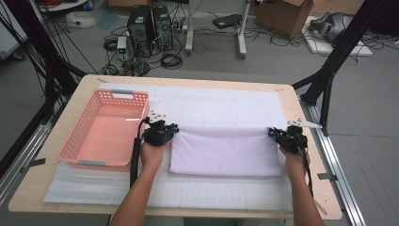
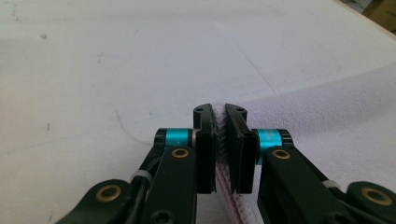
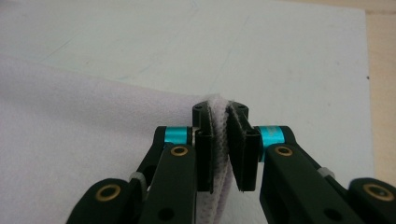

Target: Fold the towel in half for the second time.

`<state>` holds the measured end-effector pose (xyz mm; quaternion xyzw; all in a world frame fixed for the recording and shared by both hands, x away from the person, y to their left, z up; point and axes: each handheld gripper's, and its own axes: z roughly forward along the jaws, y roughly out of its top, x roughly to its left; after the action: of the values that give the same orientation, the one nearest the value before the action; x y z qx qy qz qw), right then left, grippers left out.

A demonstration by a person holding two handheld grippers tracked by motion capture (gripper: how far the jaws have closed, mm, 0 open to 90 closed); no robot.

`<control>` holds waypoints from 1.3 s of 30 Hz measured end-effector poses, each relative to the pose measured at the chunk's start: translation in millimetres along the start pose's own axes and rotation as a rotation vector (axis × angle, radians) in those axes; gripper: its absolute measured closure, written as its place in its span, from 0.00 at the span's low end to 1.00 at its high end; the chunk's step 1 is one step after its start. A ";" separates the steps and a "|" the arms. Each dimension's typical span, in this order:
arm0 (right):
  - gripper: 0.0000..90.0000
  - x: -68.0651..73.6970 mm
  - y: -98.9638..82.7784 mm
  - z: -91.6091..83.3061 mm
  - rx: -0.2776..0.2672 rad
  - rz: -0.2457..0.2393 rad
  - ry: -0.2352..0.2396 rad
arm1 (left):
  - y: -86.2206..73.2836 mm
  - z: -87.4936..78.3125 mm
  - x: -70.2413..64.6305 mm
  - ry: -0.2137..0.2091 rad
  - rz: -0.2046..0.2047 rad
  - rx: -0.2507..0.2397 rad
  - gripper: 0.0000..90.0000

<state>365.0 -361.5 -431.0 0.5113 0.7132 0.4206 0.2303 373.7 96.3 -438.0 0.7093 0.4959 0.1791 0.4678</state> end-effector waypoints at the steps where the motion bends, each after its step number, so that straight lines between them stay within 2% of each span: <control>1: 0.90 0.7 0.2 2.9 0.010 0.009 -0.008 | -1.1 -0.2 0.0 -0.001 -0.001 0.003 0.89; 2: 0.87 1.3 -0.7 6.4 0.017 0.019 -0.015 | -2.1 -0.5 0.1 -0.007 -0.006 -0.004 0.83; 4: 0.74 2.0 -2.6 9.2 0.034 0.048 -0.031 | -4.4 -3.8 0.5 -0.034 -0.030 -0.017 0.65; 7: 0.62 2.2 -3.2 3.0 0.041 0.047 -0.038 | -4.9 -10.2 -3.3 -0.073 -0.018 0.014 0.60; 9: 0.61 2.8 -4.0 -6.0 0.038 0.035 -0.013 | -6.0 -16.0 -8.8 -0.085 0.021 0.011 0.60; 10: 0.61 3.9 -4.9 -11.0 0.037 0.022 0.004 | -8.8 -19.8 -11.6 -0.086 0.029 -0.006 0.64; 11: 0.61 5.2 -6.2 -17.2 0.037 0.000 0.007 | -11.9 -23.3 -13.7 -0.091 0.025 -0.005 0.68; 12: 0.64 6.9 -8.3 -23.4 0.032 -0.006 0.022 | -14.5 -26.1 -16.3 -0.096 0.026 0.023 0.70; 13: 0.65 8.5 -11.0 -29.2 0.036 -0.011 0.057 | -18.2 -29.3 -19.2 -0.098 0.051 0.035 0.74; 14: 0.66 10.7 -14.2 -35.1 0.037 -0.035 0.065 | -22.9 -33.2 -22.1 -0.106 0.065 0.018 0.77; 16: 0.72 15.2 -22.2 -45.2 0.050 -0.053 0.110 | -31.2 -41.5 -25.9 -0.130 0.050 0.000 0.80; 17: 0.73 17.9 -26.4 -49.6 0.054 -0.076 0.113 | -35.7 -45.5 -27.0 -0.143 0.047 0.001 0.80; 20: 0.80 24.9 -41.0 -61.4 0.080 -0.087 0.154 | -49.8 -55.3 -31.2 -0.182 0.040 0.016 0.81; 23: 0.82 27.3 -53.3 -68.5 0.116 -0.110 0.177 | -59.7 -63.6 -34.4 -0.215 0.043 0.028 0.79; 24: 0.82 27.8 -57.3 -71.3 0.123 -0.103 0.184 | -62.2 -65.7 -35.0 -0.225 0.046 0.033 0.78; 25: 0.82 27.7 -61.3 -73.6 0.120 -0.103 0.191 | -65.0 -67.4 -36.1 -0.218 0.058 0.043 0.78; 27: 0.82 29.6 -69.1 -78.7 0.127 -0.106 0.197 | -67.4 -69.8 -38.2 -0.217 0.075 0.064 0.78; 29: 0.82 32.3 -74.6 -84.1 0.124 -0.141 0.172 | -69.5 -71.7 -42.3 -0.202 0.113 0.092 0.78; 31: 0.82 33.9 -77.2 -89.7 0.125 -0.169 0.149 | -71.8 -74.5 -46.3 -0.186 0.139 0.094 0.78; 33: 0.79 33.0 -80.1 -95.6 0.117 -0.164 0.136 | -73.8 -77.9 -47.6 -0.181 0.157 0.087 0.78; 35: 0.74 31.9 -83.3 -104.4 0.092 -0.136 0.132 | -74.9 -81.9 -46.7 -0.187 0.150 0.072 0.75; 36: 0.71 31.3 -83.9 -108.8 0.081 -0.131 0.129 | -75.3 -83.7 -46.0 -0.197 0.140 0.058 0.70; 39: 0.58 31.7 -83.4 -120.2 0.028 -0.102 0.117 | -73.4 -91.0 -43.0 -0.222 0.132 -0.019 0.56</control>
<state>217.3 -386.3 -432.6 0.4521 0.7563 0.4275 0.2020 249.8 108.2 -445.4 0.7513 0.3916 0.1346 0.5138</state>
